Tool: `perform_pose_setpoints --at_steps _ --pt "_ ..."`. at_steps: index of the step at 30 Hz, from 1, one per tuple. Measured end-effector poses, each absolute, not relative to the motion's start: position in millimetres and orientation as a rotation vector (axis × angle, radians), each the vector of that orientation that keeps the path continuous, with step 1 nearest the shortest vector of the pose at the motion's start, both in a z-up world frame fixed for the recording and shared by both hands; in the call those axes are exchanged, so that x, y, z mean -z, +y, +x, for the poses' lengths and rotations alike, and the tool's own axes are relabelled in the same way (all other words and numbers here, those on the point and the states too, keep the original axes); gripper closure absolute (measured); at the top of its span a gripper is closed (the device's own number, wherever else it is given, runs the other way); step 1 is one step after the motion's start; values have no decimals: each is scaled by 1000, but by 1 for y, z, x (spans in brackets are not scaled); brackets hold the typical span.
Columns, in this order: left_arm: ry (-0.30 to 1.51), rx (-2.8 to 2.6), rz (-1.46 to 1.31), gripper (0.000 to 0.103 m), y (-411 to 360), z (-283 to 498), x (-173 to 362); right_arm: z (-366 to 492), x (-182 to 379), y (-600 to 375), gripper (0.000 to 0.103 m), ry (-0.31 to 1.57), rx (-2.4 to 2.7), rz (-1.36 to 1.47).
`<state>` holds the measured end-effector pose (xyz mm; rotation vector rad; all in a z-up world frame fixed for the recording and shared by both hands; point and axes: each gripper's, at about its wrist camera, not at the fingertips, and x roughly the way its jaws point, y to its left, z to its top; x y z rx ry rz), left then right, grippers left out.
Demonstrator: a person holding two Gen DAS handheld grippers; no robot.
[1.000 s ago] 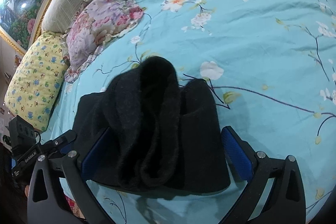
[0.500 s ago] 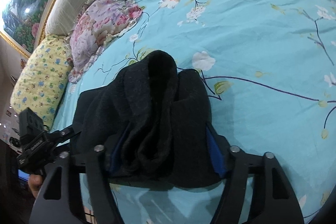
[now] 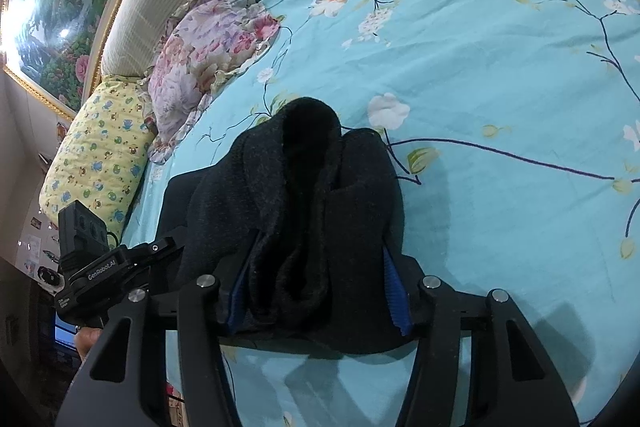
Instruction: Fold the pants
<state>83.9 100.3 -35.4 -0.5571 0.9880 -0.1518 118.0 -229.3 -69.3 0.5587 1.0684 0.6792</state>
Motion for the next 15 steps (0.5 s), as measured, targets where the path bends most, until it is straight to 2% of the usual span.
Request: perform_pose_setpoints --at_steps 6,15 --pt "947 146 -529 68 95 73 20 115 61 -225 51 1057 -677 527" --pt "851 132 -528 68 109 44 -19 112 34 -210 54 1020 -718 507"
